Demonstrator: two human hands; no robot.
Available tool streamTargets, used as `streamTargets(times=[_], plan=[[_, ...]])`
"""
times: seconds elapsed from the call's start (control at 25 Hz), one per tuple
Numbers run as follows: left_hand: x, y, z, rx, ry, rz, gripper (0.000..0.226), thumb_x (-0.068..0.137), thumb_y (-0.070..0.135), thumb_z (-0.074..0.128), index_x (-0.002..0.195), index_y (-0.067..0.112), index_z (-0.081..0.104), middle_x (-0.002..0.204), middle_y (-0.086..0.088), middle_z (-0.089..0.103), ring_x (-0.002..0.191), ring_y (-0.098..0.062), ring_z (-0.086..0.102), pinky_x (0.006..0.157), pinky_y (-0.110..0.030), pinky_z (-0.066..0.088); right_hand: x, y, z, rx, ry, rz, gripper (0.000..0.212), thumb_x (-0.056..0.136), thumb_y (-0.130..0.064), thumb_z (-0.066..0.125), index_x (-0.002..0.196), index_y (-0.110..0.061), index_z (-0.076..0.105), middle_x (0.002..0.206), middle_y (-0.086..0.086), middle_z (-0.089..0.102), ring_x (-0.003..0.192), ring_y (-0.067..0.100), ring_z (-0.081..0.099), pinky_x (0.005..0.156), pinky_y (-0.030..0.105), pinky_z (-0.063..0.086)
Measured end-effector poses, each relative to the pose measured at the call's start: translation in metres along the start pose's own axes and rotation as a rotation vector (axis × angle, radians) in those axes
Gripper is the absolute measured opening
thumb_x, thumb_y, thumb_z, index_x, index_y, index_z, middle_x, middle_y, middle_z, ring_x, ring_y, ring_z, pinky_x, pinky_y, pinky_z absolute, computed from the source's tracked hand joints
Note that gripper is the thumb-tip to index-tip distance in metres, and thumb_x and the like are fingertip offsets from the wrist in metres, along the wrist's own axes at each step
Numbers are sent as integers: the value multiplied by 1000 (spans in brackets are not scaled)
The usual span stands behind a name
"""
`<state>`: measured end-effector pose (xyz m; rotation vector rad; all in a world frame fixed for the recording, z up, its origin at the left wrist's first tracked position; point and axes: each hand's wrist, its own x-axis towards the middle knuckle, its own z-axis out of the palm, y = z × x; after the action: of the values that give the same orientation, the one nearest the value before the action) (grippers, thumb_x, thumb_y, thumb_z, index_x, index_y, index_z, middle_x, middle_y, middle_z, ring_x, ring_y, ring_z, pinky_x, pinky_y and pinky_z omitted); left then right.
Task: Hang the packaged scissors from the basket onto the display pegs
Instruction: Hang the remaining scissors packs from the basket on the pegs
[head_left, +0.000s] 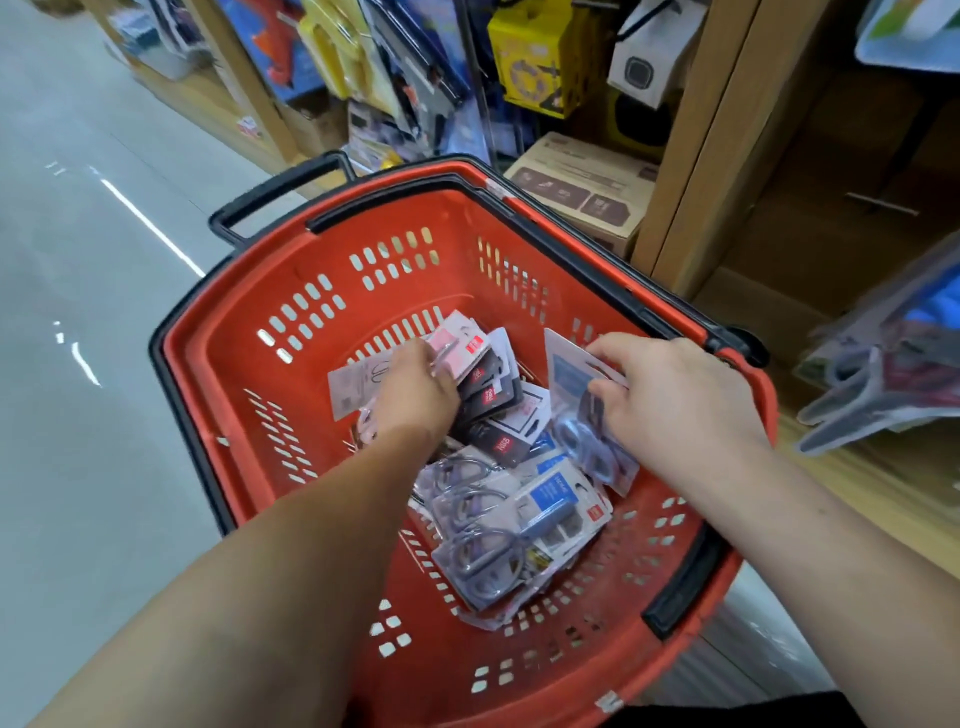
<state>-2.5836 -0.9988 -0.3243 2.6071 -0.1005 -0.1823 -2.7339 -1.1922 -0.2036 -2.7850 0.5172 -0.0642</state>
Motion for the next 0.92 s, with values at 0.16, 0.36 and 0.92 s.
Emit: streamTargets(times=[0.16,0.36,0.92], plan=[[27,-20,8,144,-135,-184,47,101,40,49,138,12,53,144,-16,49,132,-37,49,112,-49,42,8,1,3,69,-41,-9,12,103,-29,62,115,-29,64,100,1,73,87,30,66,66,34,52],[35,-27,14,-85,-376,-303,36,93,53,64,109,24,49,114,-13,68,93,-29,68,73,-39,59,9,3,7,18,-33,-24,11,104,-30,60,115,-30,60,94,-1,69,77,27,58,58,30,40],[59,-19,2,29,-535,-183,137,50,62,98,162,39,22,155,-5,49,125,-27,58,105,-48,53,11,6,3,37,-55,-13,17,105,-33,58,121,-36,62,93,-5,69,77,20,58,53,25,35]])
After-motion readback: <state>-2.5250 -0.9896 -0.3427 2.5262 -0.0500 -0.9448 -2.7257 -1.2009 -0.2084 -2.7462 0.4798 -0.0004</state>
